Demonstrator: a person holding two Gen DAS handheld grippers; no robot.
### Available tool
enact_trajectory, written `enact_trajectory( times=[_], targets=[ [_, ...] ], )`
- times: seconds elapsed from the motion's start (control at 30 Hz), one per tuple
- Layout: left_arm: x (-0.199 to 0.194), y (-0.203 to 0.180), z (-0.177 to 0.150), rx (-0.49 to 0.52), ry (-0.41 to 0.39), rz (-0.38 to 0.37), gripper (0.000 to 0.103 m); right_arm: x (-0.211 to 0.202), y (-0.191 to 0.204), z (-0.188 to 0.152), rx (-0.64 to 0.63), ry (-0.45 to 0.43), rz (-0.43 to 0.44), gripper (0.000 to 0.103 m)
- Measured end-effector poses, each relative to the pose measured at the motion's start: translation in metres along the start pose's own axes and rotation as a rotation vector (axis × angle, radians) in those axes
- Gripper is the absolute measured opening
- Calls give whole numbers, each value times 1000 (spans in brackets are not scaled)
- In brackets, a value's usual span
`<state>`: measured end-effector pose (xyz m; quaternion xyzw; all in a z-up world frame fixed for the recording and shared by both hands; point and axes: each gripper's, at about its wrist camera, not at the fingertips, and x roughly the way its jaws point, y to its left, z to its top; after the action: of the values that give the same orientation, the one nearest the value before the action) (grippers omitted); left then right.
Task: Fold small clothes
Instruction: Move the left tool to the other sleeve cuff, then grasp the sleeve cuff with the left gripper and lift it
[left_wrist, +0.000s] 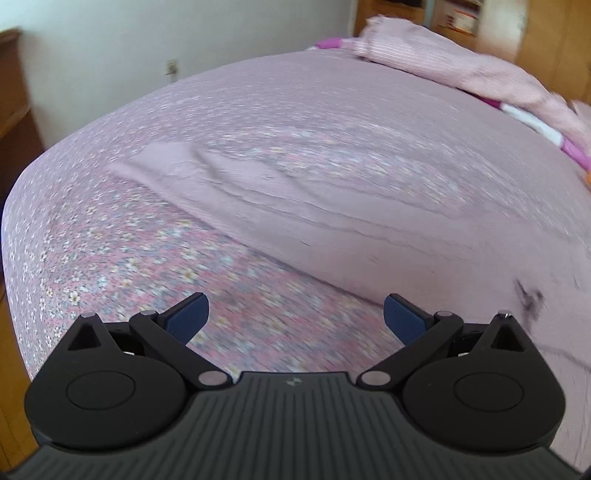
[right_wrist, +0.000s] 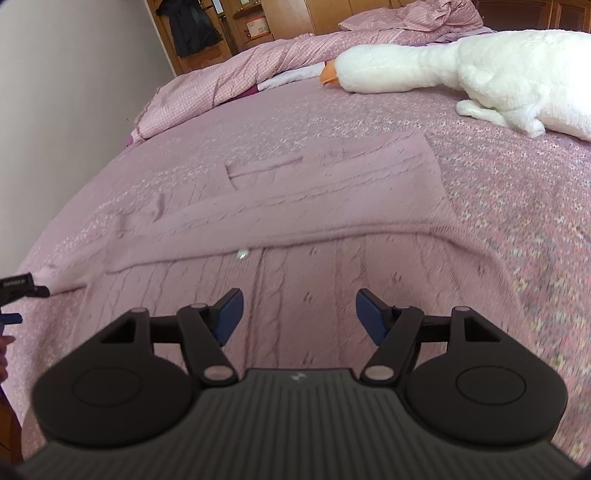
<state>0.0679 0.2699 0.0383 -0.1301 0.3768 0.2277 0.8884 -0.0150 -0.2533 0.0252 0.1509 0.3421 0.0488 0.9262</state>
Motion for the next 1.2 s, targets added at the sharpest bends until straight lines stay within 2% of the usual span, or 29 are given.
enact_trajectory(
  times=[0.27,0.5,0.67,0.73,0.8,0.87,0.9,0.93,0.97,1.03,1.2],
  targets=[
    [34,30,18,-188,-6,-41,103,10,5,-20,6,54,-32,69],
    [58,28,35,-202,-59,-4,103,14,3,-24,21,49,-31,73],
    [74,20,43,-172,-89,46,103,15,1,-25,31,43,-25,73],
    [80,14,46,-144,-89,65,103,16,0,-25,34,45,-10,78],
    [81,9,47,-117,-104,66,95,17,-1,-24,39,45,1,81],
    [79,2,48,-67,-128,79,64,17,-1,-24,42,44,4,81],
    [77,-1,48,-42,-140,74,54,17,-1,-25,41,44,6,82],
    [75,-3,48,-25,-148,57,32,17,-1,-24,40,44,9,82],
    [73,-5,49,-16,-152,36,20,17,-2,-24,42,45,13,83],
    [65,-5,48,-10,-172,17,14,16,-3,-24,55,44,20,83],
    [32,-6,50,-9,-270,-58,13,13,-10,-20,109,45,48,82]
  ],
)
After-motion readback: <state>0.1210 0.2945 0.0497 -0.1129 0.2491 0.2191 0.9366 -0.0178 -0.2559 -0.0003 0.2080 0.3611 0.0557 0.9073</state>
